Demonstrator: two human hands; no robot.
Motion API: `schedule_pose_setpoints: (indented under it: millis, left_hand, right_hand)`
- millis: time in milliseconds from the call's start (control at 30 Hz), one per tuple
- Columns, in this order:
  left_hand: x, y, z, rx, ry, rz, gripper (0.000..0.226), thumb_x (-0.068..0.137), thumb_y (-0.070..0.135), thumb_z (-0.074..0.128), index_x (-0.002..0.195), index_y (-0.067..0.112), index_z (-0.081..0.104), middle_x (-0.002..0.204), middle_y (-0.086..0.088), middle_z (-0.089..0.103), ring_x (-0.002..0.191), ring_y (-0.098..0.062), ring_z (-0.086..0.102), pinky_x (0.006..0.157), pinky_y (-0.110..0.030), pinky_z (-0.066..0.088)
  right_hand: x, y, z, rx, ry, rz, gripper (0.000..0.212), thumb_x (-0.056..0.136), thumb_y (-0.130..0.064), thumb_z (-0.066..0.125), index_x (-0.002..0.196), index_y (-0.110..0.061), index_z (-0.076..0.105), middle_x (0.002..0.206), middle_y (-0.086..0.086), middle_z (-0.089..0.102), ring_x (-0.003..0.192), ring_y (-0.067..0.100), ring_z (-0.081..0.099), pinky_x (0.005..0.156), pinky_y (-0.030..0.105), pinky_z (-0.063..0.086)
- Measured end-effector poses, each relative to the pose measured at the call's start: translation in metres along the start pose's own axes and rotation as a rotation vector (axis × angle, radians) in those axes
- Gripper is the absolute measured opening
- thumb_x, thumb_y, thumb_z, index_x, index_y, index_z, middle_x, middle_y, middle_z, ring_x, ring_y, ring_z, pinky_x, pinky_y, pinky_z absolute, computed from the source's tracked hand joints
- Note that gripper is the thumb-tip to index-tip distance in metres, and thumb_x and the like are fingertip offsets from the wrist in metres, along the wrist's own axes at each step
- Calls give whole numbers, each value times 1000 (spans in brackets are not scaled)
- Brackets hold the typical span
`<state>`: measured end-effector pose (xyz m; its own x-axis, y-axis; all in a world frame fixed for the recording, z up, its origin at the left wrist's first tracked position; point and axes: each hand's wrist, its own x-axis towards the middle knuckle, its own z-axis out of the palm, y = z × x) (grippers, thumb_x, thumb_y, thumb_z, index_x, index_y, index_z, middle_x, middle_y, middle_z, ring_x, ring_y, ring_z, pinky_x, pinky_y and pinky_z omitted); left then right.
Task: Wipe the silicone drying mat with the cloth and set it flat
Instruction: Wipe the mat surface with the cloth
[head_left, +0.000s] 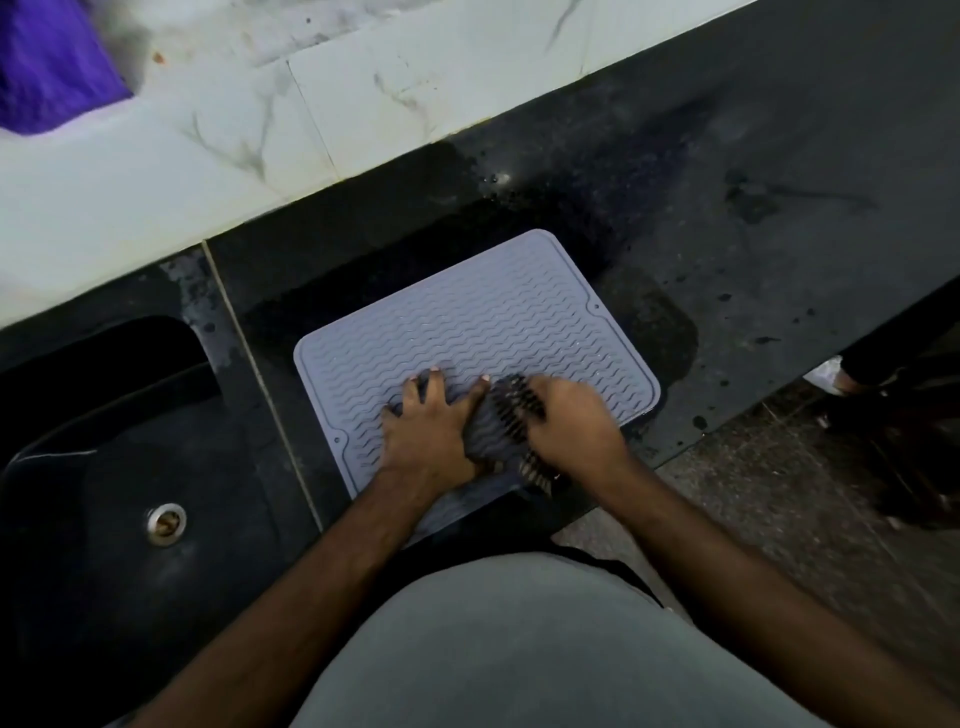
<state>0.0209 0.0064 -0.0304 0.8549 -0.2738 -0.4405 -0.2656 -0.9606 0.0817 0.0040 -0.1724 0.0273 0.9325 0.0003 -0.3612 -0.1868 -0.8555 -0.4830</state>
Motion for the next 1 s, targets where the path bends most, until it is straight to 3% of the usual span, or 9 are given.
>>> schedule_pose_setpoints:
  millis: [100,233,333,467,633,733,833,900,1000]
  left_hand:
    - [0,-1,-1,18,-17,14,116,62,94,54,152,54,-8,163,-15,3,145,-46,12,106,-69,32]
    - [-1,-1,-2,21,-8,27,115,63,95,49,153,54,-9,164,-14,2,145,-44,13,107,-68,31]
    - [-2,-3,-2,17,3,37,113,64,97,47,153,54,-8,164,-14,3,145,-44,13,109,-68,28]
    - [-2,-7,-1,6,48,40,115,59,100,45,153,56,-4,163,-13,10,143,-41,19,109,-67,25]
    - [2,-7,3,48,60,13,106,68,83,57,153,56,0,159,-12,14,139,-39,22,108,-65,27]
    - [3,-9,2,41,87,18,87,81,78,48,153,54,6,158,-12,18,138,-39,23,107,-67,27]
    - [3,-10,6,25,107,23,86,80,81,45,153,53,10,158,-12,21,139,-39,25,107,-68,28]
    - [1,-11,8,14,107,24,97,71,85,50,153,53,8,160,-11,17,141,-39,23,108,-68,26]
    - [-3,-12,12,-19,73,18,113,62,94,50,154,54,-2,166,-9,6,147,-39,14,113,-67,17]
  right_hand:
    - [8,27,-32,-3,163,52,28,89,-18,57,115,-21,67,94,9,73,87,29,70,80,43,58]
    - [25,57,-52,-395,289,151,38,88,-6,53,122,-22,61,95,16,69,83,37,68,69,40,54]
    - [36,56,-29,-560,175,179,36,93,-3,39,127,-12,51,107,18,66,92,39,67,74,44,55]
    - [34,29,27,-579,101,178,51,92,6,25,142,17,25,135,46,41,117,52,56,84,54,55]
    - [10,-9,87,-563,25,73,54,93,-2,25,141,23,18,136,52,32,122,59,47,90,59,52]
    - [-3,-26,101,-579,-41,-56,52,93,3,20,141,23,14,137,53,28,124,61,43,95,61,49]
    - [-8,-32,84,-611,-58,-123,51,95,3,32,142,19,20,139,47,34,120,53,52,92,54,50]
    - [-8,-27,60,-590,-70,-162,47,93,-5,43,139,6,38,130,33,54,107,41,64,83,45,54]
    - [-4,-9,14,-220,-61,-139,27,87,-17,57,114,-13,62,99,13,71,91,33,68,74,37,52]
